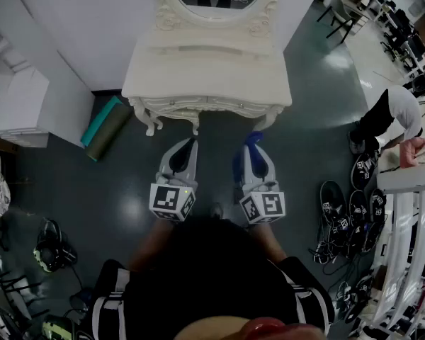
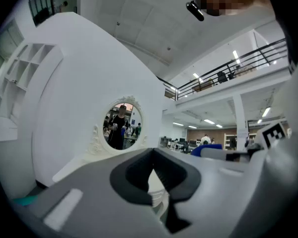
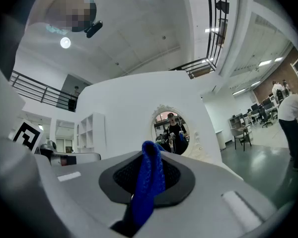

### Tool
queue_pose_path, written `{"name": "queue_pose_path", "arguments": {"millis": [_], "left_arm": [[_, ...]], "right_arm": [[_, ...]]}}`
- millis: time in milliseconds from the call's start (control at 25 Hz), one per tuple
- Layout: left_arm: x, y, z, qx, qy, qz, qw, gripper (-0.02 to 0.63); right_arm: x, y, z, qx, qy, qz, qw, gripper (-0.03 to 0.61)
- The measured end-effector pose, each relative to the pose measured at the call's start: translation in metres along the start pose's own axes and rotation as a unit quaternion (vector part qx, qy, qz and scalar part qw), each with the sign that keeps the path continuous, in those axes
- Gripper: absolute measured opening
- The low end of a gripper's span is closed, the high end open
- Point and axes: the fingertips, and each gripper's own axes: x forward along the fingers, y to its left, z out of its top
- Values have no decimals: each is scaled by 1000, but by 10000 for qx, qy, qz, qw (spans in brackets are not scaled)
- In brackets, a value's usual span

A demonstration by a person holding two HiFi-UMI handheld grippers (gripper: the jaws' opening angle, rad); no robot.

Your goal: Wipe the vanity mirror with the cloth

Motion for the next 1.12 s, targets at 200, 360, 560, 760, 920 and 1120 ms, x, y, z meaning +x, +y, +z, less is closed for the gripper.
{"name": "queue_pose_path", "arguments": {"millis": [200, 360, 560, 760, 920, 1120], "left_arm": [[-5, 0, -4, 6, 23, 13, 10000, 9], [-7, 5, -4, -3, 28, 34, 10000, 9], [-11, 13, -4, 3, 27, 25, 10000, 9], [-17, 27, 0, 11, 5, 37, 10000, 9], [-26, 43, 1, 26, 19, 33, 10000, 9], [-30, 61, 4, 13, 27, -137, 9999, 9]], "right_arm": [[-4, 1, -4, -6, 17, -5, 10000, 37], [-2, 5, -6, -33, 53, -13, 10000, 35], [0, 10, -6, 182, -61, -41, 9998, 37], [6, 20, -7, 178, -99, -68, 9998, 37], [10, 31, -11, 131, -75, -155, 9998, 37], [17, 40, -18, 143, -115, -321, 9993, 37]]}}
